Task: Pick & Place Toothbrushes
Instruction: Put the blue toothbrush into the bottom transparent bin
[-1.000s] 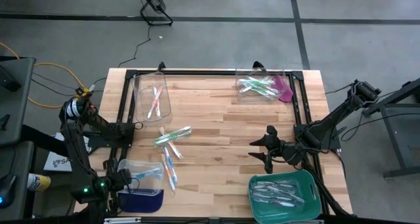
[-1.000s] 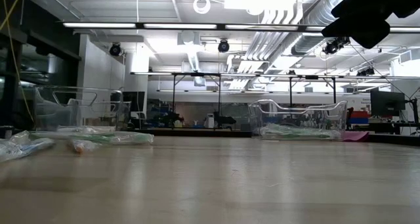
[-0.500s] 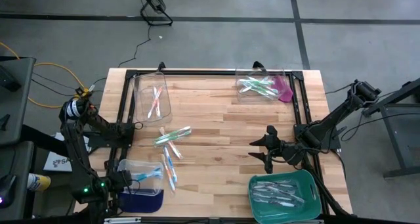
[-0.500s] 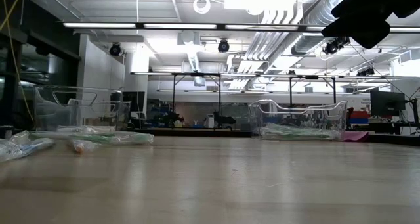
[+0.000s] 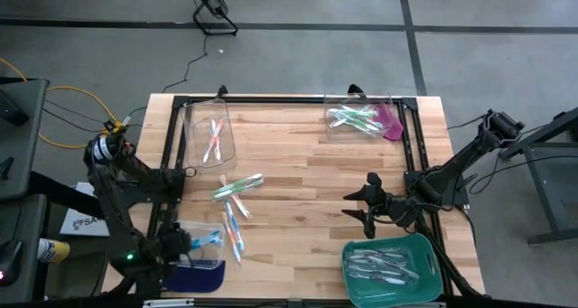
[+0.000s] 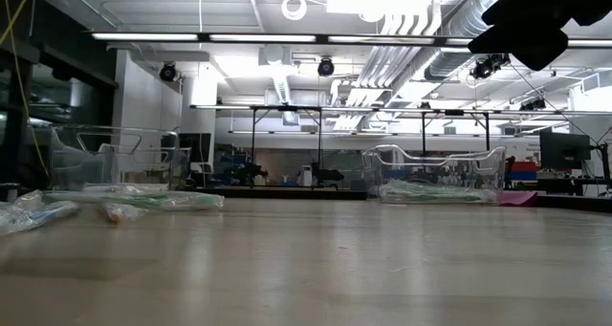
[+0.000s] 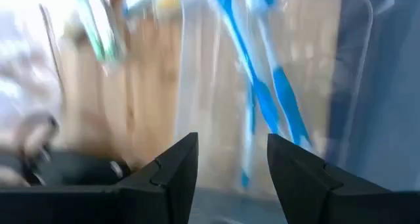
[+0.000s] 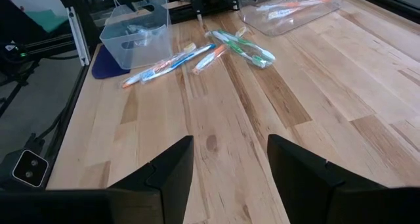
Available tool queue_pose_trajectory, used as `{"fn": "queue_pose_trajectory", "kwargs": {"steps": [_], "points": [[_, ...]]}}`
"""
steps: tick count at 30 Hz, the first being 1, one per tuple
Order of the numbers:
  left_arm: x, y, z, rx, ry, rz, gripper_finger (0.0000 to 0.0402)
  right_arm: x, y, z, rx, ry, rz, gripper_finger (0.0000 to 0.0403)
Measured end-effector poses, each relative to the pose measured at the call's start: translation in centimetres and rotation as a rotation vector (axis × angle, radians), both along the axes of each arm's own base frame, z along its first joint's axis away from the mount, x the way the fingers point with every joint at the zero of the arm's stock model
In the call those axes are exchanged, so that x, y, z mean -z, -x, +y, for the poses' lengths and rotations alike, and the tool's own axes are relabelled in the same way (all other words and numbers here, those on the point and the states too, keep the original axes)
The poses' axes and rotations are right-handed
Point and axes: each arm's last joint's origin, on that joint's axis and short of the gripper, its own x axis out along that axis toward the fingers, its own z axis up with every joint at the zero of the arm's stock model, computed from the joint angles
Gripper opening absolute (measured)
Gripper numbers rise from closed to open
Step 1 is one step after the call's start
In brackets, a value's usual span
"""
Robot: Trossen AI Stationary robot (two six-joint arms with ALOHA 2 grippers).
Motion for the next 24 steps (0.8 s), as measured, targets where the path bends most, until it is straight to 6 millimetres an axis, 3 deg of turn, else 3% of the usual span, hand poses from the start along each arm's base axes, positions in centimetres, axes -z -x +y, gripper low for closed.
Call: {"fn": "queue_pose_trajectory", "kwargs": {"steps": [5,9,13,18,24], "points": [[-0.1,-3.1,1.2,0.158,-0.129,-0.072,0.0174,0.0,0.0,0.0,0.0,-0.001,0.0,0.0188],[-0.2,-5.6,2.7,0.199,-0.192,-0.044,0.0174,0.0,0.0,0.0,0.0,-0.001,0.0,0.0188],[-0.1,-8.2,3.6,0.35,-0.214,-0.025,0.0174,0.0,0.0,0.0,0.0,0.001,0.0,0.0188],[-0.4,-11.1,3.5,0.671,-0.227,-0.078,0.0174,0.0,0.0,0.0,-0.001,0.002,0.001,0.0188],[-0.7,-12.8,3.3,0.852,-0.162,-0.133,0.0174,0.0,0.0,0.0,-0.001,0.003,0.002,0.0188]]}}
